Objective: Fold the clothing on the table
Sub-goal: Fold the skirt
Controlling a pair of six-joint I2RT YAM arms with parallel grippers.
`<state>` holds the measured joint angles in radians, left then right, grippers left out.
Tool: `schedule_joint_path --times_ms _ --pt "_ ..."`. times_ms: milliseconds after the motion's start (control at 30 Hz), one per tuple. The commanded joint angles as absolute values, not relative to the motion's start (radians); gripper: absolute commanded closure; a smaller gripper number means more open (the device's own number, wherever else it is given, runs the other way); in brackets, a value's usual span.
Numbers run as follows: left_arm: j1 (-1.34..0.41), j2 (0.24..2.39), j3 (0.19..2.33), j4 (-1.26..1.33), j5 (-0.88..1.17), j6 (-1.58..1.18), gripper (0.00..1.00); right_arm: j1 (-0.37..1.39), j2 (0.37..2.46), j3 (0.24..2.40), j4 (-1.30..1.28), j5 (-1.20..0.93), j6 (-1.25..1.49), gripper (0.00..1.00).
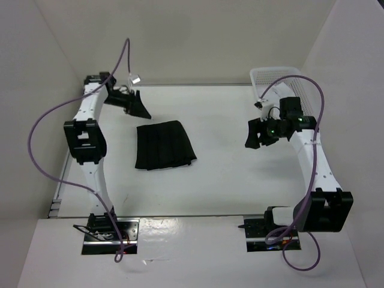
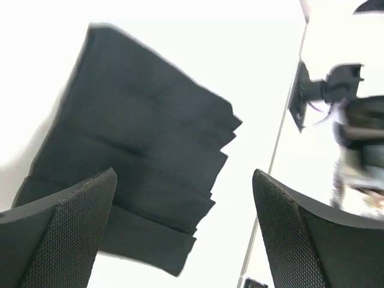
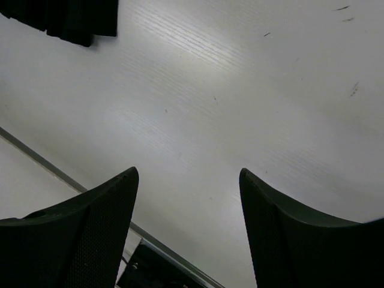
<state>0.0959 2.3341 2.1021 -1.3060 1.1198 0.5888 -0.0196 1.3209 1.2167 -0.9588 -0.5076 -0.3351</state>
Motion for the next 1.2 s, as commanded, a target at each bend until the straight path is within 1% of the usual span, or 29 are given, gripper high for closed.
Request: schedule_joint_path --times_ms 0,67,100,133,167,200,267,300,333,367,400,467,567,600,667,967,1167 --pt "0.121 2.004 2.244 -1.299 1.091 0.482 0.00 -0.072 1.200 1.200 -0.948 -0.512 -0.347 0.27" --pt "0.147 1.875 2.255 -1.260 1.040 0.376 0.00 -0.086 1.145 1.190 -0.948 -0.512 -0.347 0.27" --pt "0.197 1.829 2.178 -1.235 1.025 0.347 0.00 -0.086 1.126 1.190 -0.937 -0.512 -0.347 0.27" --pt "0.230 1.733 2.113 -1.162 0.985 0.318 0.00 -0.100 1.093 1.178 -0.921 -0.503 -0.328 0.23" --pt "0.303 1.682 2.029 -1.113 0.962 0.251 0.00 -0.113 1.075 1.178 -0.907 -0.491 -0.328 0.20" --pt "0.343 1.584 1.835 -1.018 0.909 0.235 0.00 -0.124 1.059 1.146 -0.885 -0.462 -0.304 0.19" --pt "0.418 1.491 1.624 -0.907 0.809 0.192 0.00 -0.153 0.984 1.094 -0.777 -0.410 -0.263 0.16" --pt "0.481 1.408 1.529 -0.811 0.763 0.192 0.00 -0.163 0.957 1.028 -0.735 -0.353 -0.243 0.09" --pt "0.512 1.369 1.350 -0.760 0.673 0.177 0.00 -0.175 0.904 0.996 -0.698 -0.330 -0.217 0.07" --pt "0.535 1.330 1.277 -0.714 0.631 0.155 0.00 -0.189 0.882 0.967 -0.633 -0.307 -0.203 0.05" --pt "0.569 1.265 1.219 -0.651 0.599 0.146 0.00 -0.189 0.871 0.947 -0.632 -0.270 -0.190 0.01" --pt "0.580 1.177 1.085 -0.597 0.546 0.115 0.00 -0.216 0.859 0.934 -0.577 -0.239 -0.181 0.01" --pt "0.594 1.064 0.985 -0.482 0.509 0.077 0.00 -0.238 0.839 0.899 -0.516 -0.161 -0.141 0.01" --pt "0.610 1.040 0.956 -0.482 0.509 0.077 0.00 -0.238 0.839 0.885 -0.503 -0.126 -0.132 0.01" --pt "0.629 1.011 0.939 -0.451 0.509 0.077 0.00 -0.262 0.827 0.864 -0.483 -0.126 -0.132 0.01" --pt "0.649 1.103 0.919 -0.423 0.610 0.123 0.00 -0.311 0.816 0.842 -0.474 -0.129 -0.132 0.01" --pt "0.649 1.103 0.919 -0.423 0.611 0.144 0.00 -0.322 0.807 0.842 -0.474 -0.129 -0.132 0.01"
